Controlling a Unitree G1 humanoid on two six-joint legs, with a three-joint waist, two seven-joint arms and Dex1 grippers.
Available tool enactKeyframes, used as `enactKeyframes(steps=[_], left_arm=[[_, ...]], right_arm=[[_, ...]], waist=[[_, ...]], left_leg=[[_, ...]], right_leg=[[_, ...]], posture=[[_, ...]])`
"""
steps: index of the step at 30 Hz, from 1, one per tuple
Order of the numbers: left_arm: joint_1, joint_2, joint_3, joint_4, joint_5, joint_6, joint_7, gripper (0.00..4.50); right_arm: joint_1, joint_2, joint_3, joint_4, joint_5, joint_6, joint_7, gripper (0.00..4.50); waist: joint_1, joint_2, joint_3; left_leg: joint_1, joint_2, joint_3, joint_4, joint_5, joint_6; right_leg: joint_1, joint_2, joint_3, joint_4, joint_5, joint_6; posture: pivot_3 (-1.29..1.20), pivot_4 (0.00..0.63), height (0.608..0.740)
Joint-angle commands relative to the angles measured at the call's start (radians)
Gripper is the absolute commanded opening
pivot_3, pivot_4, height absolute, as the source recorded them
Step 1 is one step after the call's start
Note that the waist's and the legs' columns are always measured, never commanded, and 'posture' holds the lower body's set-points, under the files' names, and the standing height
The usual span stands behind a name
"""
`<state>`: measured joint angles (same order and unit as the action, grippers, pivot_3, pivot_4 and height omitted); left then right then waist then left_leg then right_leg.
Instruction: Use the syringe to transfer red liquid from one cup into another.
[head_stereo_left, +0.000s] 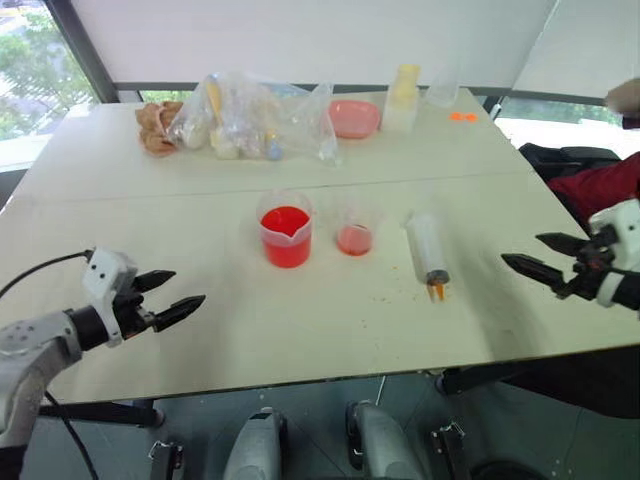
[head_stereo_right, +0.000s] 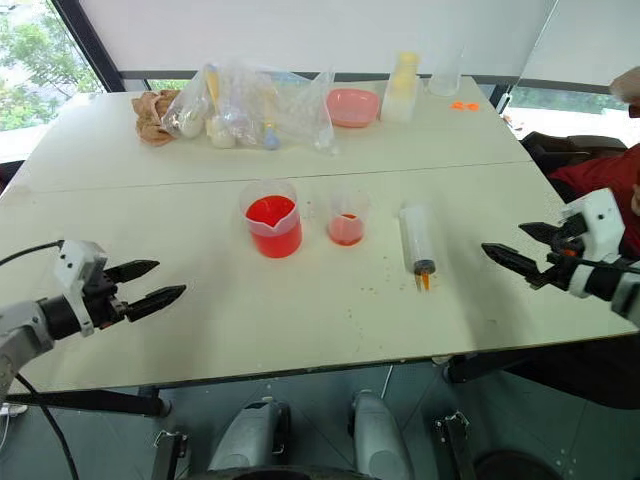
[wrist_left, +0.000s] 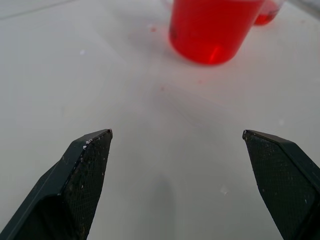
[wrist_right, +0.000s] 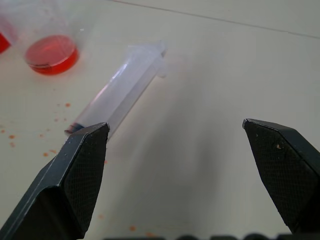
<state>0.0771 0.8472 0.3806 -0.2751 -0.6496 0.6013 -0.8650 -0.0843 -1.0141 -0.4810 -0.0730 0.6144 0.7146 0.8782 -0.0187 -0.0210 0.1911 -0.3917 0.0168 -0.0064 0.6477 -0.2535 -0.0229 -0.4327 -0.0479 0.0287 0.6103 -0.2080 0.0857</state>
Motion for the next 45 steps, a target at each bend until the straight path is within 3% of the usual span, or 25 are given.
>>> enactKeyframes(steps=[1, 16, 19, 25, 29, 34, 40, 45], left_arm=[[-0.031, 0.020, 0.020, -0.010, -0.034, 0.029, -0.023, 4.41], [-0.067, -0.016, -0.013, -0.030, -0.001, 0.005, -0.002, 4.41], [-0.068, -0.009, -0.026, -0.036, 0.005, 0.006, -0.012, 4.41], [-0.121, 0.020, -0.051, -0.004, 0.033, -0.018, -0.055, 4.41], [-0.200, 0.058, -0.041, 0.010, 0.012, -0.002, -0.096, 4.41], [-0.302, 0.124, -0.028, 0.008, -0.029, 0.028, -0.161, 4.41], [-0.277, 0.102, -0.018, -0.019, -0.040, 0.035, -0.147, 4.41], [-0.191, 0.063, -0.026, -0.066, -0.003, 0.000, -0.103, 4.41]], right_arm=[[-0.008, -0.016, 0.023, 0.004, -0.044, -0.045, 0.016, 4.50], [-0.159, -0.003, 0.141, 0.063, -0.078, 0.055, -0.006, 4.50], [-0.202, -0.034, 0.218, 0.088, -0.162, 0.037, -0.037, 4.50], [-0.417, -0.053, 0.311, 0.170, -0.145, 0.204, 0.004, 4.50], [-0.658, -0.028, 0.445, 0.315, -0.185, 0.366, 0.024, 4.50], [-0.991, 0.094, 0.607, 0.596, -0.253, 0.497, 0.052, 4.50], [-1.131, 0.198, 0.800, 0.832, -0.396, 0.437, 0.128, 4.50], [-1.196, 0.291, 0.835, 1.047, -0.488, 0.399, 0.119, 4.50]], waist=[[-0.001, 0.000, 0.000], [0.006, 0.000, 0.001], [0.004, 0.000, 0.001], [-0.001, 0.000, 0.001], [-0.002, 0.000, 0.001], [-0.008, 0.001, 0.001], [-0.001, 0.001, 0.001], [-0.001, 0.001, 0.001]], left_leg=[[0.000, 0.000, 0.000, 0.000, 0.000, 0.000], [-0.003, -0.001, 0.001, -0.001, 0.000, 0.000], [-0.003, -0.001, 0.001, 0.000, 0.000, 0.000], [-0.004, 0.000, 0.002, 0.000, 0.000, 0.000], [-0.006, 0.000, 0.002, 0.000, 0.000, 0.000], [-0.012, 0.000, 0.002, 0.001, 0.000, 0.000], [-0.015, -0.001, 0.001, 0.000, 0.000, 0.001], [-0.017, -0.001, 0.001, 0.000, 0.000, 0.001]], right_leg=[[0.000, 0.000, 0.000, 0.000, 0.000, 0.000], [-0.003, 0.000, 0.000, 0.000, 0.000, -0.001], [-0.003, 0.000, 0.000, 0.000, 0.000, -0.001], [-0.005, 0.001, 0.000, 0.001, 0.003, -0.004], [-0.007, 0.001, 0.000, 0.002, 0.003, -0.004], [-0.013, 0.001, 0.000, 0.002, 0.003, -0.005], [-0.014, 0.001, 0.000, 0.002, 0.005, 0.000], [-0.016, 0.001, 0.000, 0.002, 0.005, 0.001]], posture=[[0.00, 0.150, 0.740], [0.00, 0.150, 0.740], [0.00, 0.150, 0.740], [0.00, 0.150, 0.740], [0.00, 0.150, 0.740], [0.00, 0.150, 0.740], [0.00, 0.150, 0.740], [0.00, 0.150, 0.740]])
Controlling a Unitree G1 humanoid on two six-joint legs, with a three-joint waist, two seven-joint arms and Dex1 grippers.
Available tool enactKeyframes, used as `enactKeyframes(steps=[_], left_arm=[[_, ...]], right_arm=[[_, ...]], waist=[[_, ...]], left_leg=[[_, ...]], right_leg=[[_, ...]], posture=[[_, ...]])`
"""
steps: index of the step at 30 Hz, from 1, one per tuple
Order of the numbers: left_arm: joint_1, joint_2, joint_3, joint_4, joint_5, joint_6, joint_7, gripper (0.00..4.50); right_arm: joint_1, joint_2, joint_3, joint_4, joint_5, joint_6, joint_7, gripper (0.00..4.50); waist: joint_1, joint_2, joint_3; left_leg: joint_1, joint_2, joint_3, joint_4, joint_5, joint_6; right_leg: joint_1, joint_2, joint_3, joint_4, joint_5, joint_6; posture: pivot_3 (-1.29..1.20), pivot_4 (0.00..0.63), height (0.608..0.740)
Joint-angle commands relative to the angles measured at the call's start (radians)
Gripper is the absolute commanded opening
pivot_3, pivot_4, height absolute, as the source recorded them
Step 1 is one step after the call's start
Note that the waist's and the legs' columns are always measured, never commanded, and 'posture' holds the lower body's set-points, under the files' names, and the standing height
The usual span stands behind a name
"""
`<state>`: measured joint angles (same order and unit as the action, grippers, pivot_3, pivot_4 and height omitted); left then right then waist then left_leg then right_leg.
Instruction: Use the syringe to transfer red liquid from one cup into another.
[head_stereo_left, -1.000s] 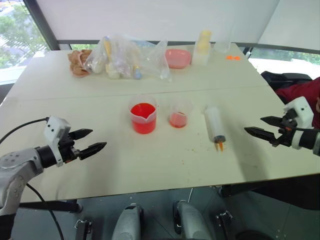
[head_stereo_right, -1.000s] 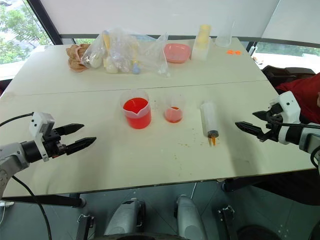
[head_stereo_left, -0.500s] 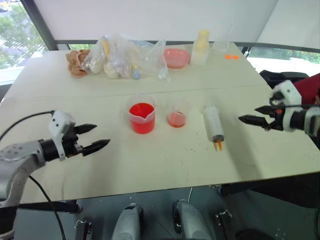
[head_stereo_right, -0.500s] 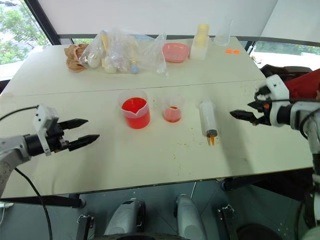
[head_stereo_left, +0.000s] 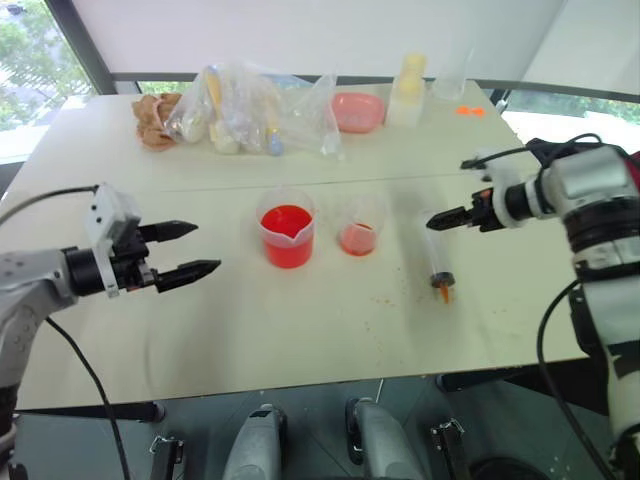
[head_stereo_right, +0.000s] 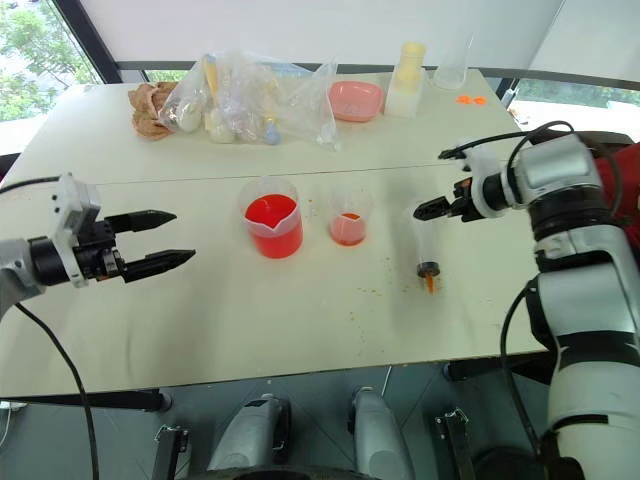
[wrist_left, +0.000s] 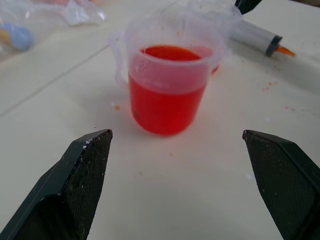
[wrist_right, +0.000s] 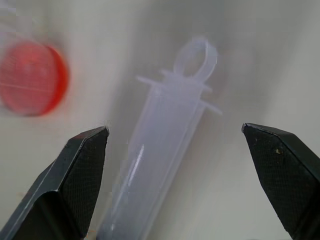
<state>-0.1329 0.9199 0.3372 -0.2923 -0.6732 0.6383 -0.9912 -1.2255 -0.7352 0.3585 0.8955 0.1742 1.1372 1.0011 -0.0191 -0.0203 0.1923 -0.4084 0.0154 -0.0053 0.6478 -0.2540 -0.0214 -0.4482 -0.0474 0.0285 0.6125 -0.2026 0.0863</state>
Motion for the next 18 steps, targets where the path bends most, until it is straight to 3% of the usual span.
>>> enactKeyframes(steps=[1, 10, 13, 17, 18], left_arm=[[0.029, -0.016, 0.016, -0.056, 0.027, -0.042, 0.029, 4.41], [0.072, -0.100, -0.013, -0.089, 0.054, -0.079, 0.092, 4.41], [0.079, -0.118, -0.023, -0.086, 0.072, -0.098, 0.100, 4.50], [0.084, -0.125, -0.021, -0.082, 0.078, -0.108, 0.110, 4.50], [0.083, -0.126, -0.021, -0.079, 0.080, -0.110, 0.112, 4.50]], right_arm=[[-0.064, 0.023, -0.007, 0.107, -0.060, -0.027, -0.004, 4.50], [-0.106, 0.155, -0.040, 0.279, -0.136, -0.040, -0.048, 4.50], [-0.082, 0.183, -0.028, 0.291, -0.178, -0.054, -0.053, 3.61], [-0.068, 0.205, -0.053, 0.296, -0.192, -0.029, -0.053, 1.57], [-0.070, 0.210, -0.076, 0.297, -0.186, -0.016, -0.065, 1.38]], waist=[[0.001, 0.000, 0.000], [-0.007, 0.000, -0.001], [-0.018, -0.001, -0.002], [-0.024, -0.003, -0.003], [-0.025, -0.003, -0.003]], left_leg=[[0.000, 0.000, 0.000, 0.000, 0.000, 0.000], [0.002, 0.001, 0.000, 0.000, 0.000, 0.000], [0.004, 0.001, -0.001, 0.000, 0.000, 0.000], [0.006, 0.001, -0.001, 0.001, 0.000, 0.000], [0.006, 0.001, -0.001, 0.001, 0.000, 0.000]], right_leg=[[0.000, 0.000, 0.000, 0.000, 0.000, 0.000], [0.000, 0.001, 0.000, 0.002, 0.000, 0.000], [0.003, 0.001, 0.000, 0.003, 0.000, 0.000], [0.005, 0.001, 0.000, 0.003, 0.000, 0.000], [0.005, 0.001, 0.000, 0.003, 0.000, 0.000]], posture=[[0.00, 0.150, 0.740], [0.00, 0.150, 0.740], [0.00, 0.150, 0.740], [0.00, 0.150, 0.740], [0.00, 0.150, 0.740]])
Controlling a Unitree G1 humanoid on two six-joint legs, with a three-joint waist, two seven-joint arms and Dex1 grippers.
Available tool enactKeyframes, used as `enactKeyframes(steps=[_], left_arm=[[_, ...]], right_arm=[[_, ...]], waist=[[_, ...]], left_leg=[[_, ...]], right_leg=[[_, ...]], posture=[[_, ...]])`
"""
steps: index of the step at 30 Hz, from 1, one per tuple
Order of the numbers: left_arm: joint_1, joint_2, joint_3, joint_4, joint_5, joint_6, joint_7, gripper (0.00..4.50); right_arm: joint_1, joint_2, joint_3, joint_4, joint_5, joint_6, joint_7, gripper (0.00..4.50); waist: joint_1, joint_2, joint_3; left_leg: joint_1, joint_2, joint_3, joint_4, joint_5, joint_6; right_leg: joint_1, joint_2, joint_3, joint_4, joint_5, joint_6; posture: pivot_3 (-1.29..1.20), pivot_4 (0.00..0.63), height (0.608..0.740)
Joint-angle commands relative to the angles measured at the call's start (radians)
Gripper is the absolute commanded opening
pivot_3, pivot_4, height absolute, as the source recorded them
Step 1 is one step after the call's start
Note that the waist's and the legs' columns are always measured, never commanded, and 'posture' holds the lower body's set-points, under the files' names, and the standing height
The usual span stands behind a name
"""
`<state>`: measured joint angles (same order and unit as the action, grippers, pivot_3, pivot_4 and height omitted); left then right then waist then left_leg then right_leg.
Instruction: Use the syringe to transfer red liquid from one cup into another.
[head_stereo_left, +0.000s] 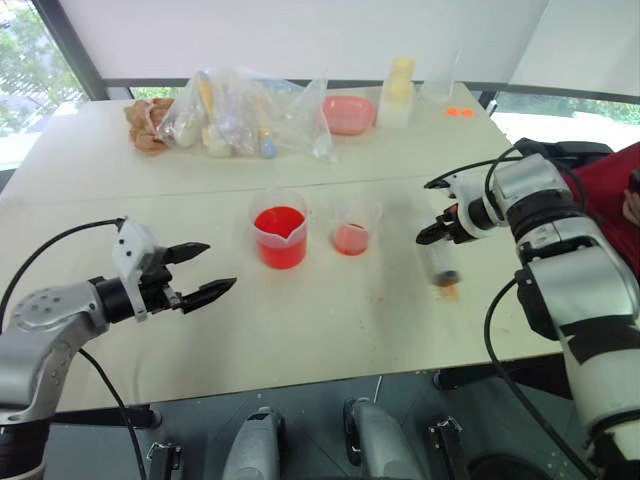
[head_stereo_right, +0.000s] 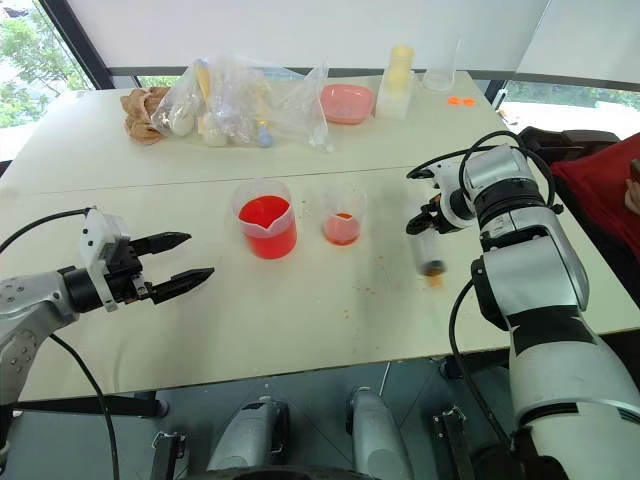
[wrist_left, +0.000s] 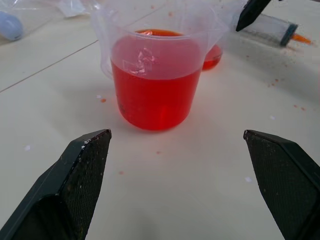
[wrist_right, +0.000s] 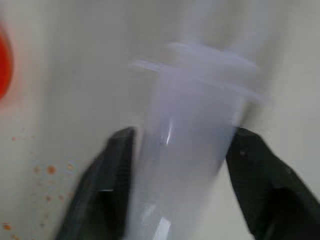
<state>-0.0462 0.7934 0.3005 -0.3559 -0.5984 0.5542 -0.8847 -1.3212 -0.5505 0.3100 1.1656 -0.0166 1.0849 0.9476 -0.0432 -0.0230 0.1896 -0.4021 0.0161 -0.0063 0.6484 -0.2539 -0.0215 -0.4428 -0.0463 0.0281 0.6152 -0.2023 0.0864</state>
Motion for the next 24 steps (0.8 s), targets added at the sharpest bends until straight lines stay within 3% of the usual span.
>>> enactKeyframes(steps=[1, 4, 8, 10, 14, 17, 19, 24], left_arm=[[-0.008, -0.001, 0.017, -0.009, 0.005, -0.027, 0.008, 4.50], [-0.023, -0.003, 0.028, 0.013, -0.005, -0.023, 0.013, 4.50], [-0.052, 0.002, 0.079, 0.073, -0.052, 0.006, 0.014, 4.50], [-0.066, 0.006, 0.090, 0.107, -0.060, 0.008, 0.002, 4.50], [-0.149, 0.028, 0.057, 0.189, -0.039, 0.005, -0.014, 4.50], [-0.207, 0.035, 0.022, 0.254, -0.010, -0.015, -0.034, 4.50], [-0.268, 0.033, -0.004, 0.318, 0.025, -0.047, -0.040, 4.50], [-0.358, 0.061, -0.012, 0.389, 0.055, -0.082, -0.066, 4.50]], right_arm=[[0.022, 0.028, -0.049, 0.024, 0.013, 0.044, -0.022, 1.38], [-0.008, 0.020, -0.119, 0.007, 0.038, 0.050, -0.044, 1.38], [-0.165, -0.027, -0.323, -0.066, 0.159, 0.000, -0.047, 1.38], [-0.196, -0.033, -0.373, -0.160, 0.194, -0.089, -0.041, 1.38], [-0.136, 0.010, -0.492, -0.566, 0.314, -0.205, -0.079, 1.38], [-0.033, 0.111, -0.524, -0.804, 0.352, -0.266, -0.187, 1.38], [0.071, 0.275, -0.530, -0.973, 0.399, -0.407, -0.263, 1.38], [0.258, 0.515, -0.501, -1.103, 0.461, -0.539, -0.352, 1.38]], waist=[[-0.001, 0.000, 0.000], [-0.002, 0.000, 0.000], [-0.005, 0.006, 0.004], [-0.004, 0.008, 0.005], [0.003, 0.006, 0.004], [0.003, 0.002, 0.001], [0.001, 0.001, 0.001], [0.001, 0.002, 0.001]], left_leg=[[0.000, 0.000, 0.000, 0.000, 0.000, 0.000], [0.001, 0.000, 0.000, 0.000, 0.000, 0.000], [-0.001, 0.000, 0.000, 0.000, 0.000, 0.000], [-0.003, 0.000, 0.001, 0.000, 0.000, 0.000], [-0.004, 0.000, -0.001, -0.002, 0.000, 0.000], [-0.004, 0.000, -0.003, -0.002, 0.000, 0.000], [-0.004, 0.000, -0.003, -0.001, 0.000, 0.000], [-0.005, 0.000, -0.003, 0.000, 0.001, -0.001]], right_leg=[[0.000, 0.000, 0.000, 0.000, 0.000, 0.000], [0.000, 0.000, 0.000, 0.001, 0.000, 0.000], [-0.002, 0.000, 0.000, 0.001, 0.000, 0.000], [-0.004, 0.000, 0.000, 0.002, 0.000, 0.000], [-0.006, 0.001, -0.002, 0.003, 0.000, 0.001], [-0.004, 0.000, -0.004, 0.003, 0.000, 0.001], [-0.003, 0.000, -0.003, 0.003, 0.000, 0.001], [-0.007, -0.001, -0.003, 0.012, 0.001, 0.001]], posture=[[0.00, 0.150, 0.740], [0.00, 0.150, 0.740], [0.00, 0.150, 0.740], [0.00, 0.150, 0.740], [0.00, 0.150, 0.740], [0.00, 0.150, 0.740], [0.00, 0.150, 0.740], [0.00, 0.150, 0.740]])
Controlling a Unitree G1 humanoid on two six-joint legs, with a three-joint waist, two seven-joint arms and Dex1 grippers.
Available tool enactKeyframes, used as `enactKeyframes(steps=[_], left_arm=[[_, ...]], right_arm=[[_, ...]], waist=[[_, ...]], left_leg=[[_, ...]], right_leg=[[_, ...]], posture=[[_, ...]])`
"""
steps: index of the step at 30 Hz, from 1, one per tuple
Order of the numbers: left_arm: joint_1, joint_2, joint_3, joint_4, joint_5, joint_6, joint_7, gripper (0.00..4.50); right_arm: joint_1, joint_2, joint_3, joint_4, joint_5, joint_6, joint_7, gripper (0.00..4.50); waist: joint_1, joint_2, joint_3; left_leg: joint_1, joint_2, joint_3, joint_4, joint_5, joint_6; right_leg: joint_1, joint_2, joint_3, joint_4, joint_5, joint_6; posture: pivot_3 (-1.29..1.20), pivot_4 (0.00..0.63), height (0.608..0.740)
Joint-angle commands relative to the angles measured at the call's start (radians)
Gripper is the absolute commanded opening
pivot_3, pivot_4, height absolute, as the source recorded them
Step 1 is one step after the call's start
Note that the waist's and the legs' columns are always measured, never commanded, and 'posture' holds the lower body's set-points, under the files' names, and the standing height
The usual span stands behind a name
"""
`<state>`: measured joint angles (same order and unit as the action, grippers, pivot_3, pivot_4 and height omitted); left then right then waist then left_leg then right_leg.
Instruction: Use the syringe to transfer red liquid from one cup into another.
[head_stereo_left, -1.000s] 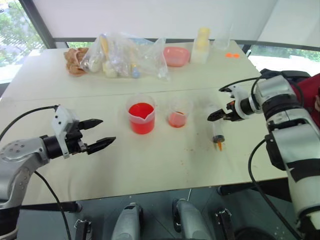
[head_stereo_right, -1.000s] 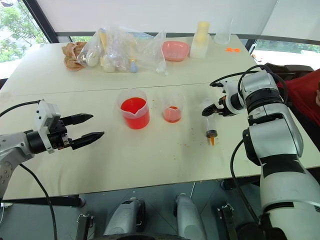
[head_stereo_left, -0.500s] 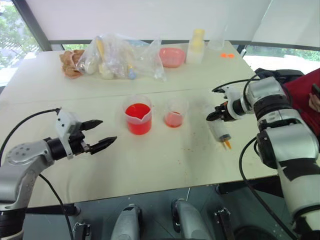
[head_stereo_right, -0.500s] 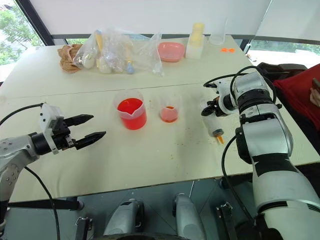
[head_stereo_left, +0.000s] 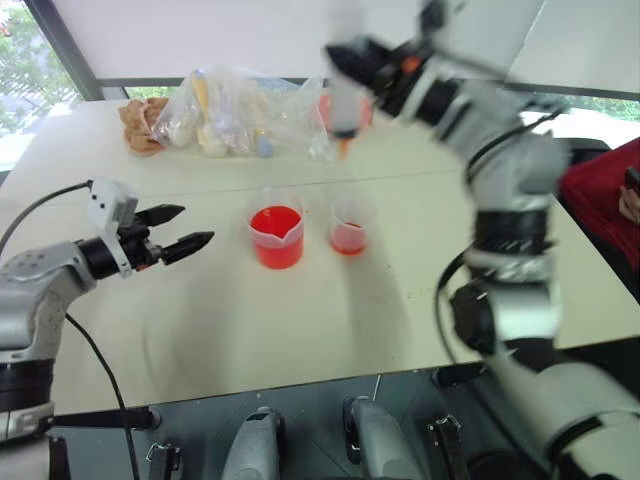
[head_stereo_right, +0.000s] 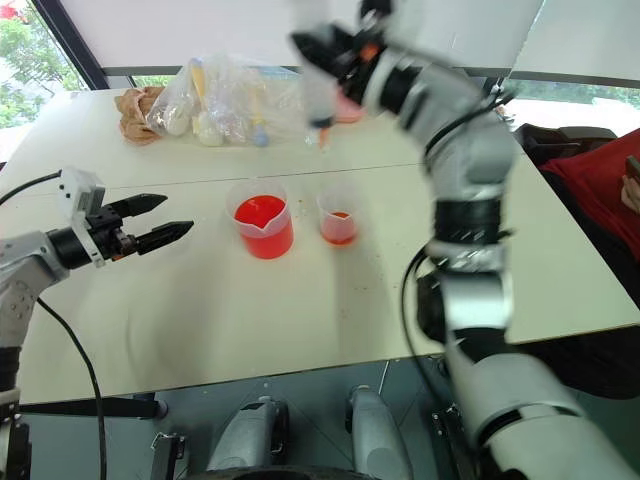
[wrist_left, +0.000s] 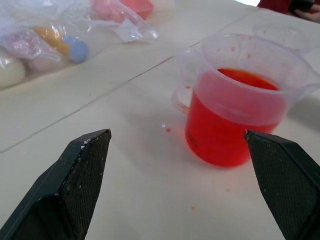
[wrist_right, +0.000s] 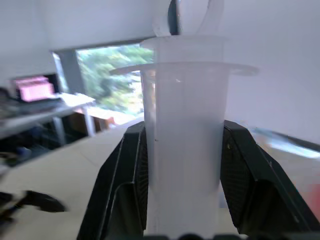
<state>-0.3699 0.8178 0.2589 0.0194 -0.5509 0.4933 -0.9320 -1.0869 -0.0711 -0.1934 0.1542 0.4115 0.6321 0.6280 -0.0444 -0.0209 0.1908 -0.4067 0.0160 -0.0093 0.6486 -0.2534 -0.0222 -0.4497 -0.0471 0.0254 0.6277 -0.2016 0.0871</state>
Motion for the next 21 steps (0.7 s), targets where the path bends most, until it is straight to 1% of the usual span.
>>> enactKeyframes(steps=[1, 5, 9, 16, 19, 21], left_arm=[[-0.048, 0.045, 0.036, 0.023, 0.006, -0.020, -0.024, 4.50], [-0.089, 0.066, 0.058, 0.037, -0.010, -0.018, -0.033, 4.50], [-0.185, 0.060, 0.074, 0.018, -0.044, 0.004, -0.014, 4.50], [-0.365, 0.008, 0.063, 0.010, -0.094, 0.027, 0.036, 4.50], [-0.443, -0.032, 0.040, 0.023, -0.089, 0.014, 0.055, 4.50], [-0.467, -0.048, 0.029, 0.034, -0.076, 0.004, 0.052, 4.50]], right_arm=[[0.050, 0.056, 0.023, -0.096, 0.026, -0.109, -0.039, 1.38], [0.110, 0.099, 0.113, -0.090, -0.014, -0.186, -0.051, 1.38], [0.174, 0.107, 0.198, -0.051, -0.068, -0.270, -0.043, 1.38], [0.212, 0.116, 0.261, 0.001, -0.095, -0.342, -0.041, 1.38], [0.213, 0.123, 0.274, 0.028, -0.101, -0.365, -0.042, 1.38], [0.214, 0.125, 0.279, 0.038, -0.102, -0.375, -0.042, 1.38]], waist=[[0.006, 0.000, 0.000], [0.005, 0.000, 0.000], [0.003, -0.001, 0.000], [0.000, -0.001, 0.000], [0.000, -0.001, 0.000], [0.000, -0.001, 0.000]], left_leg=[[-0.001, 0.000, 0.000, 0.001, 0.000, 0.000], [-0.001, -0.001, -0.001, 0.001, 0.000, -0.001], [0.000, -0.001, -0.001, 0.001, 0.000, -0.001], [0.000, -0.001, -0.001, 0.001, 0.001, -0.001], [0.000, -0.001, -0.001, 0.002, 0.001, -0.001], [0.000, -0.001, -0.001, 0.002, 0.001, -0.001]], right_leg=[[-0.001, 0.000, 0.000, 0.001, 0.000, 0.000], [-0.001, -0.002, 0.000, 0.001, 0.000, 0.000], [-0.001, -0.001, 0.000, 0.001, 0.000, 0.000], [-0.001, 0.000, 0.000, 0.002, 0.000, 0.000], [-0.001, 0.000, 0.000, 0.002, 0.000, 0.000], [-0.001, 0.000, 0.000, 0.002, 0.000, 0.000]], posture=[[0.00, 0.150, 0.740], [0.00, 0.150, 0.740], [0.00, 0.150, 0.740], [0.00, 0.150, 0.740], [0.00, 0.150, 0.740], [0.00, 0.150, 0.740]])
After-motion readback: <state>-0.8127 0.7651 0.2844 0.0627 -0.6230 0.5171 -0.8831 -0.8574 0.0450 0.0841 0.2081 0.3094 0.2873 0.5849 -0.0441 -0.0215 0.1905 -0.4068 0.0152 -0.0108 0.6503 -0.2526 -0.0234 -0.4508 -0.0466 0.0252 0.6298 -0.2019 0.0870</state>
